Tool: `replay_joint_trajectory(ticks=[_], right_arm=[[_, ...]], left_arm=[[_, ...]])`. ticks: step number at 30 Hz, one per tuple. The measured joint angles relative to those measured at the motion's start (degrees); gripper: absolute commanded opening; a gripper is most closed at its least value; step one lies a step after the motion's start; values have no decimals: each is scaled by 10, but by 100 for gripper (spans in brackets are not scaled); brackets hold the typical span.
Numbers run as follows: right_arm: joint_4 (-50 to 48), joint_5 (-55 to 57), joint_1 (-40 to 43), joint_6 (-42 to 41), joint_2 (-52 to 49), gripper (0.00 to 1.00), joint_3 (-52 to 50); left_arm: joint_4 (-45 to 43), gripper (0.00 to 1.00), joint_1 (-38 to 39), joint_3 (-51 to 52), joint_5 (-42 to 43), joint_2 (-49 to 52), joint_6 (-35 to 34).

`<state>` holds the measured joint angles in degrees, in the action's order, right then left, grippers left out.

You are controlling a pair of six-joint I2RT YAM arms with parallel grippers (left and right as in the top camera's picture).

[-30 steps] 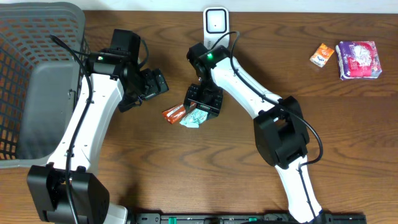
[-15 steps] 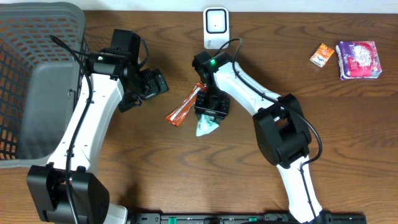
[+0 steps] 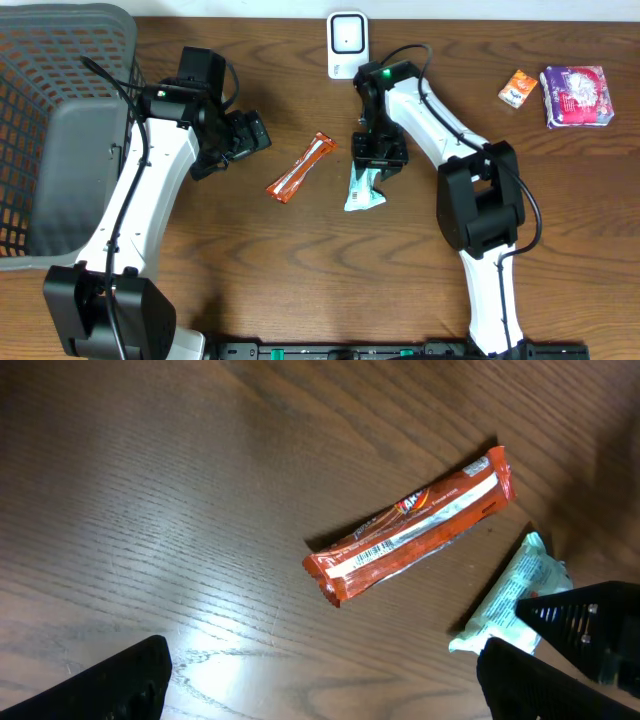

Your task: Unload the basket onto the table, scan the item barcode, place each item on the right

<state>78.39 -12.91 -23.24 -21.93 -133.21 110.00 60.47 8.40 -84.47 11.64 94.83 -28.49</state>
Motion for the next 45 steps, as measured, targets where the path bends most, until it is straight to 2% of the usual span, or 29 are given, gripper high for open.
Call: replay_joint_trajectory(ticks=[3, 5, 8, 9, 15, 23, 26, 31, 33, 35, 38, 45], right_arm=[[0, 1, -3, 5, 0, 44, 0], [-4, 1, -8, 9, 0, 34, 0], [-15, -1, -16, 12, 0, 4, -5], [-18, 0, -19, 14, 0, 1, -6], [-3, 50, -28, 3, 3, 1, -4], [130, 329, -30, -77, 4, 1, 71], [131, 423, -31, -118, 5, 1, 76], [53, 522, -33, -161, 6, 1, 27], [22, 539, -33, -168, 6, 5, -9], [-1, 544, -35, -176, 6, 16, -43], [-19, 536, -43, -180, 6, 18, -66], [-56, 420, -66, -181, 6, 23, -68]], left_arm=[[0, 98, 0, 0, 0, 0, 0], [0, 98, 0, 0, 0, 0, 0], [0, 98, 0, 0, 0, 0, 0], [0, 98, 0, 0, 0, 0, 0], [0, 98, 0, 0, 0, 0, 0], [0, 98, 0, 0, 0, 0, 0], [0, 98, 0, 0, 0, 0, 0], [0, 98, 0, 0, 0, 0, 0], [0, 98, 0, 0, 0, 0, 0], [0, 98, 0, 0, 0, 0, 0], [0, 98, 0, 0, 0, 0, 0], [0, 98, 0, 0, 0, 0, 0]])
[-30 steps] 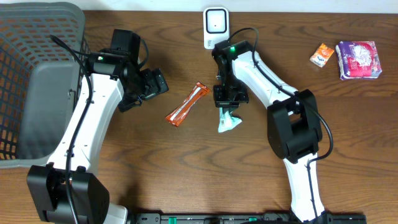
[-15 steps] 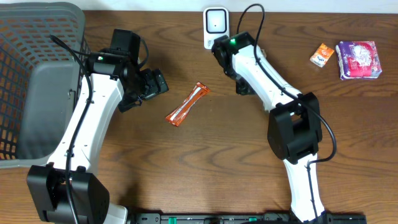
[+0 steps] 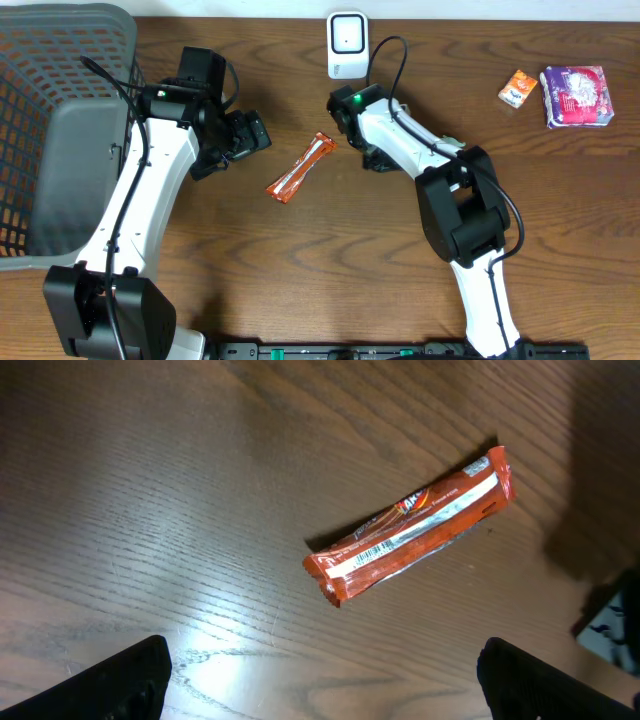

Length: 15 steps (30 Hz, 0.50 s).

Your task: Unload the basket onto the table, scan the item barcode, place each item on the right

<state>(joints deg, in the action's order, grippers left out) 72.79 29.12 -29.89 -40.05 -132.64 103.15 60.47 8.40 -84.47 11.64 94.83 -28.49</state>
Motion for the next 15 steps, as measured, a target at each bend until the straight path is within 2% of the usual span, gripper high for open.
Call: replay_joint_trajectory(ticks=[5, 10, 12, 15], right_arm=[[34, -57, -3, 22, 0, 25, 24], [106, -79, 27, 63, 0, 26, 129], [122, -90, 54, 99, 0, 32, 181], [138, -115, 100, 156, 1, 58, 232]], left_arm=[[0, 98, 0, 0, 0, 0, 0], [0, 98, 0, 0, 0, 0, 0], [0, 98, 0, 0, 0, 0, 0], [0, 98, 0, 0, 0, 0, 0]])
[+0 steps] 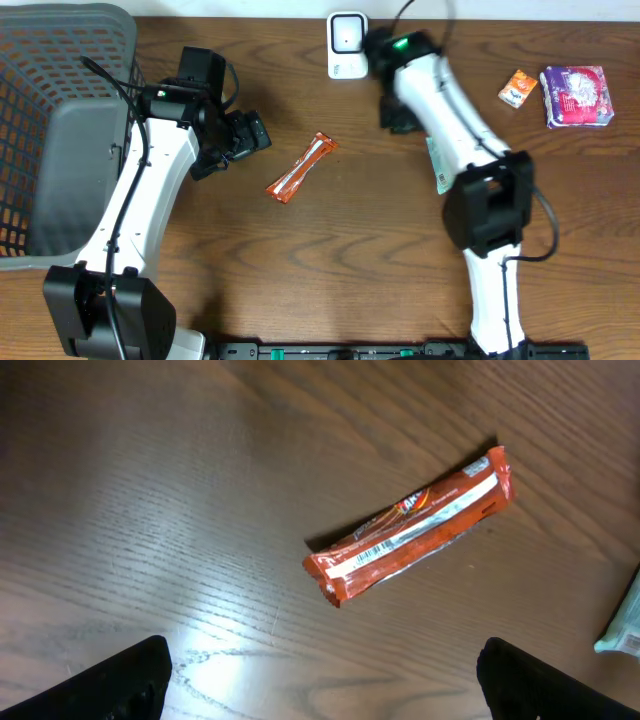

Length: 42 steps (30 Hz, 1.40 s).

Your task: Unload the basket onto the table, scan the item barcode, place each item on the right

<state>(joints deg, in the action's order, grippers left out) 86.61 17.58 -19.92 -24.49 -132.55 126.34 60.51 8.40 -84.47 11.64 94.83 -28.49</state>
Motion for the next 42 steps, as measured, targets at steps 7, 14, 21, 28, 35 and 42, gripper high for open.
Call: replay_joint_trajectory(ticks=[7, 14, 21, 28, 35, 42], right_arm=[[12, -182, 148, 184, 1, 73, 19], [-7, -395, 269, 339, 2, 80, -55], [-74, -456, 282, 384, 2, 64, -150], [-117, -481, 282, 394, 2, 20, -232], [-125, -490, 261, 361, 3, 1, -232], [-123, -344, 201, 241, 12, 1, -194]], left_arm=[[0, 98, 0, 0, 0, 0, 0], [-1, 98, 0, 0, 0, 0, 0], [-1, 98, 0, 0, 0, 0, 0], [0, 98, 0, 0, 0, 0, 0], [0, 98, 0, 0, 0, 0, 0], [0, 98, 0, 0, 0, 0, 0]])
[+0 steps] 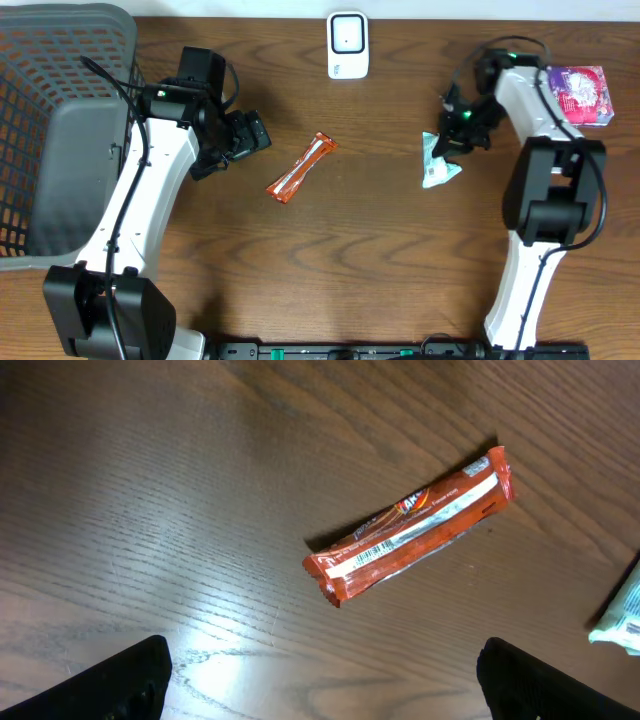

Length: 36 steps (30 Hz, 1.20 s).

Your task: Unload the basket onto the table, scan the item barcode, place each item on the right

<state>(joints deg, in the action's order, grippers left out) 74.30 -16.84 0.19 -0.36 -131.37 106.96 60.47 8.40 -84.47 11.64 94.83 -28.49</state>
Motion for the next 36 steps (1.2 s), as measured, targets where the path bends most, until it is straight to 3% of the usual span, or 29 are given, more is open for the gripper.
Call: replay_joint_trajectory(ticks=[7, 11, 17, 24, 27, 29, 32, 33, 35, 36], right_arm=[[21, 362, -145, -214, 28, 1, 7], [10, 482, -225, -298, 28, 1, -7], [-44, 537, -303, -351, 28, 11, -69], [-75, 517, -369, -370, 28, 18, -110], [-80, 505, -389, -376, 28, 46, -110], [-76, 499, -398, -375, 28, 48, -110], [-52, 493, -402, -375, 28, 73, -100], [-40, 492, -400, -372, 28, 79, -91], [-18, 490, -395, -371, 28, 80, -67], [-6, 488, -393, -369, 28, 87, -52]], left_arm=[[0, 98, 0, 0, 0, 0, 0], [0, 98, 0, 0, 0, 0, 0], [0, 98, 0, 0, 0, 0, 0], [0, 98, 0, 0, 0, 0, 0], [0, 98, 0, 0, 0, 0, 0], [0, 98, 0, 0, 0, 0, 0], [0, 98, 0, 0, 0, 0, 0], [0, 98, 0, 0, 0, 0, 0], [0, 98, 0, 0, 0, 0, 0], [0, 98, 0, 0, 0, 0, 0]])
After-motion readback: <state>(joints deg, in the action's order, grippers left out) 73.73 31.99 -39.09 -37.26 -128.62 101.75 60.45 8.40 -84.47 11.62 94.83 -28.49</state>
